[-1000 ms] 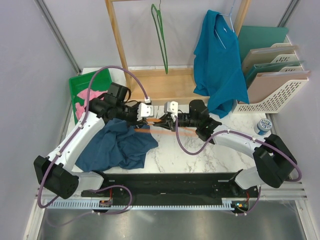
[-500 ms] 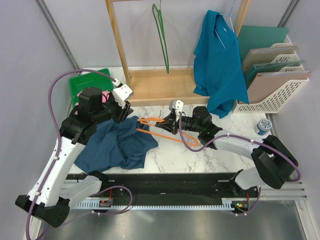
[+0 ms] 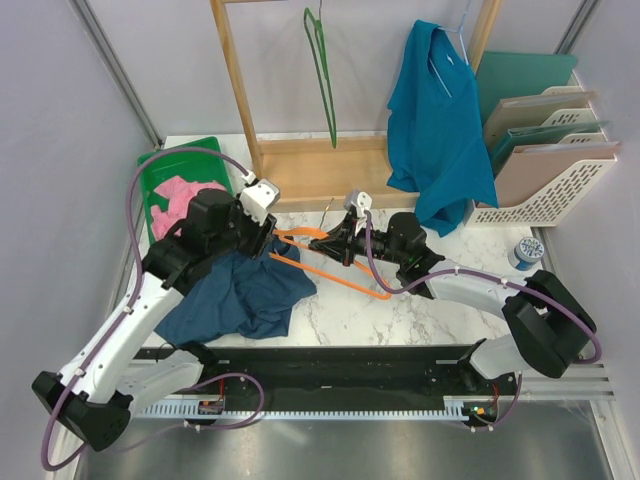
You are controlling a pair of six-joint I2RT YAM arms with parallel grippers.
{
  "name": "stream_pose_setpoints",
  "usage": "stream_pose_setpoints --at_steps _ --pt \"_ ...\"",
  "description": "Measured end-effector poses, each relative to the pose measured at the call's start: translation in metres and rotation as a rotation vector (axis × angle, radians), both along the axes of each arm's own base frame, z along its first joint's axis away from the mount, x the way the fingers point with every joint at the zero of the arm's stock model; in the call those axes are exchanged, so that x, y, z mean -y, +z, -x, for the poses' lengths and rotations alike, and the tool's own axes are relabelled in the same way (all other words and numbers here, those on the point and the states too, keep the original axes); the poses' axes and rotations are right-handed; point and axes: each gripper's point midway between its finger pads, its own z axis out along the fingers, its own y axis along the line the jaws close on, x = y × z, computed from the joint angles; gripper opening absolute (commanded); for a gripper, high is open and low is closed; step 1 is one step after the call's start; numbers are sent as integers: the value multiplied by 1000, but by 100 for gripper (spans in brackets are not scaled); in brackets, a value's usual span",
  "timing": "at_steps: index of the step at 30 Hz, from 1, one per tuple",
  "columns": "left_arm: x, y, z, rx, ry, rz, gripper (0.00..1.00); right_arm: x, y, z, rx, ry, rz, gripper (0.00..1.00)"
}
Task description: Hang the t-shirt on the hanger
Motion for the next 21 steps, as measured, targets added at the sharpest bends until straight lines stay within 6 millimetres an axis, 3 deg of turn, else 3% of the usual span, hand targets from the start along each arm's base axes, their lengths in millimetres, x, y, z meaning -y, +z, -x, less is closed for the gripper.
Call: stream_pose_setpoints --at_steps 8,12,17,20,21 --pt "7 -11 -20 32 59 -75 50 1 -1 -1 -50 -14 -8 0" --pt "7 -12 -22 57 81 -94 41 1 -2 -3 -82 -31 -13 0" --pt "3 -19 -20 68 99 -119 38 -1 -5 -4 -134 -42 -15 0" --pt "2 -21 -20 70 104 -129 24 -2 -8 -3 -164 -42 -18 0" --pt "2 -21 -21 72 103 -131 9 -2 -8 -3 -169 -41 -18 0"
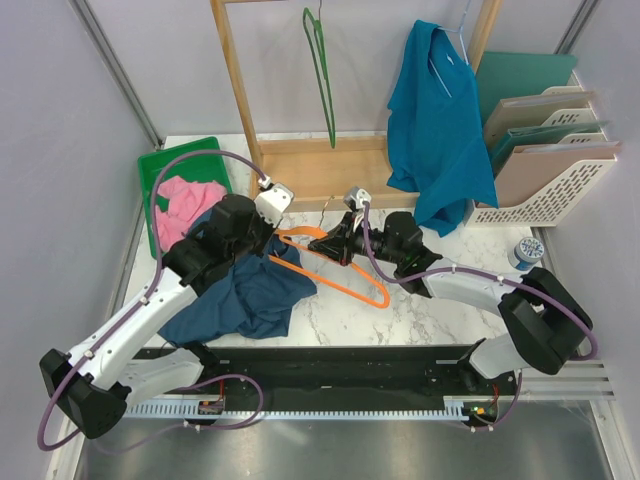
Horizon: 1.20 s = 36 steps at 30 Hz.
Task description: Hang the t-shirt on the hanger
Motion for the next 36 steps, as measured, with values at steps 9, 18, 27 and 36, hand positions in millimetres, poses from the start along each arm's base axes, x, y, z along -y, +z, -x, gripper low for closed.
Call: stream_pose_setpoints --at_steps 9,18,27,36 --pt "13 2 0 -24 -64 6 2 0 -2 -3 9 -9 6 0" --pt "79 37 23 -37 -299 100 2 -14 8 -1 101 14 -27 0" --pt "120 61 42 -52 -452 210 2 -34 23 12 167 36 -98 0" --pt "37 66 40 21 -166 196 48 -13 10 6 148 -48 -92 0"
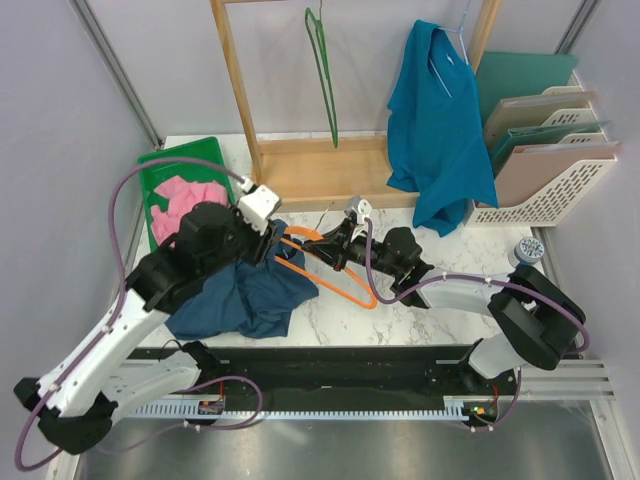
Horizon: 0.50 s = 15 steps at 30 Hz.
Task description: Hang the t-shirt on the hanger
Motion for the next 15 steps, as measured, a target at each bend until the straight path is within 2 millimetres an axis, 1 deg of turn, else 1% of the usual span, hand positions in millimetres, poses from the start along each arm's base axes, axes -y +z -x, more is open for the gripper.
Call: stream_pose_setpoints --at_steps 1,3,4,7,11,14,15 --pt "-12 -4 5 4 25 -7 53 0 1 1 -2 0 -4 0" --pt "-25 -16 13 -3 48 -27 54 1 4 1 -4 1 -14 0" --pt "-28 -21 14 -10 55 -37 54 0 5 2 -5 2 -18 0" --pt "-28 -39 9 -43 73 -80 55 0 5 2 -13 3 -22 0" --pt "-26 -65 -4 -89 105 -150 55 0 5 3 -25 8 -26 0" --pt "-24 -70 -11 -89 120 -163 54 0 5 4 -28 15 -27 0" --pt "-23 -70 -13 -84 125 -162 51 0 6 5 -29 17 -28 0"
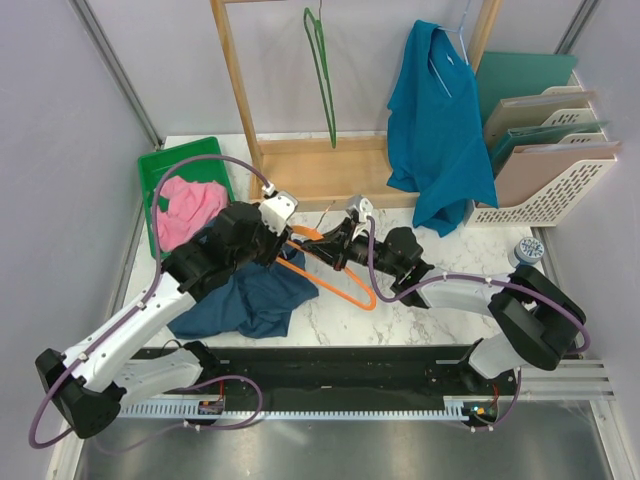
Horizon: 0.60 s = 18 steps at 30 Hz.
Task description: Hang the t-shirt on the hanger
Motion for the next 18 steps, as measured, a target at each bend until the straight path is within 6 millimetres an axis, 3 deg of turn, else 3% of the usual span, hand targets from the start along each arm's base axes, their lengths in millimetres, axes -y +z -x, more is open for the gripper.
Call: stream_pose_setpoints --at_steps 1,3,4,5,13,18 --pt "1 0 -2 6 5 0 39 0 1 0 1 0 -2 0" --pt "3 1 -7 18 11 -1 27 1 2 -2 1 -4 -6 0" --pt "4 1 -9 21 14 -1 8 1 2 -2 3 -6 -7 0" --pt "5 0 -10 21 12 -3 2 2 2 -3 3 -11 -8 0" --pt "13 0 -10 13 -16 -6 2 4 3 -8 13 -27 -7 0" --pt "36 23 -3 17 -96 23 2 4 9 -10 53 -36 -21 0"
